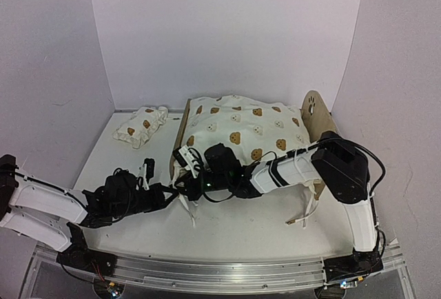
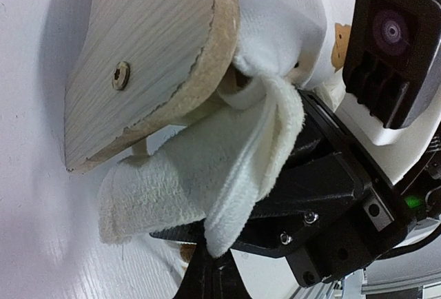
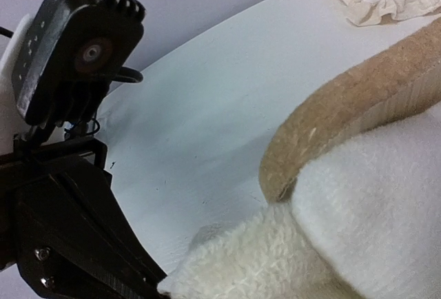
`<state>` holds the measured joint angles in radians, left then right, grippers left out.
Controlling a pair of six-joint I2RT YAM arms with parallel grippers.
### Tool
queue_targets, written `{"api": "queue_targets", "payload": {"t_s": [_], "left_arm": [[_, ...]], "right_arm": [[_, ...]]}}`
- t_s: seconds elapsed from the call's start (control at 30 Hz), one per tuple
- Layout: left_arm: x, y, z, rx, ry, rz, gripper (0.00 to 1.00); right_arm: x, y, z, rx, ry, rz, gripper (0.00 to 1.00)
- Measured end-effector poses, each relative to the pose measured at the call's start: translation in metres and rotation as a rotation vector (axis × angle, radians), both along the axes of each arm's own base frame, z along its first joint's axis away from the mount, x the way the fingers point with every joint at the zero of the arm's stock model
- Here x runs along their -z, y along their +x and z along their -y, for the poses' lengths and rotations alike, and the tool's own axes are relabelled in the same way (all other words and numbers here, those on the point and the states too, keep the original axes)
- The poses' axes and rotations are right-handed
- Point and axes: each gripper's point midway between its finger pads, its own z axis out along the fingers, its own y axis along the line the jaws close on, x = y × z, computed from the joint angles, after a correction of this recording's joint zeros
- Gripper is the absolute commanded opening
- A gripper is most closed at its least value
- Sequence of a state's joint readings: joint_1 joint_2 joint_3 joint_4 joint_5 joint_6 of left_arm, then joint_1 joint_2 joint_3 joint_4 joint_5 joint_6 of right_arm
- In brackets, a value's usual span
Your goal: Set up the pet bed
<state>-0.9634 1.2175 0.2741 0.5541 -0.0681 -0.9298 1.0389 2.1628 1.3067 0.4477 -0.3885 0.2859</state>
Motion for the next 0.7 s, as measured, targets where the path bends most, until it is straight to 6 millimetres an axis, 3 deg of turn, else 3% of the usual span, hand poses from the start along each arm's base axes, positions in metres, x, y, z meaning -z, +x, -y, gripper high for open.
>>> {"api": "queue_targets", "payload": {"t_s": [0.07,0.27,0.53,0.7], "left_arm": [[0.001,-0.002,0.001,0.012,0.007,-0.002,0.07],[-0.003,-0.006,0.008,0.062,0.02,-0.007,0.47],[-0.046,-0.005,-0.021,0.009,-0.065,-0.009,0.56],[-0.047,0.014,-0.041,-0.094,-0.032,-0.115,0.53]], "right_arm": [[0.0,-0.003,-0.001,-0.022,0.008,-0.004,0.0],[-0.006,-0.004,-0.003,-0.051,0.042,0.011,0.0],[-0.001,-0.005,-0.004,-0.073,0.052,0.014,0.0],[-0.002,-0.007,-0.004,-0.087,0.057,0.019,0.0]]}}
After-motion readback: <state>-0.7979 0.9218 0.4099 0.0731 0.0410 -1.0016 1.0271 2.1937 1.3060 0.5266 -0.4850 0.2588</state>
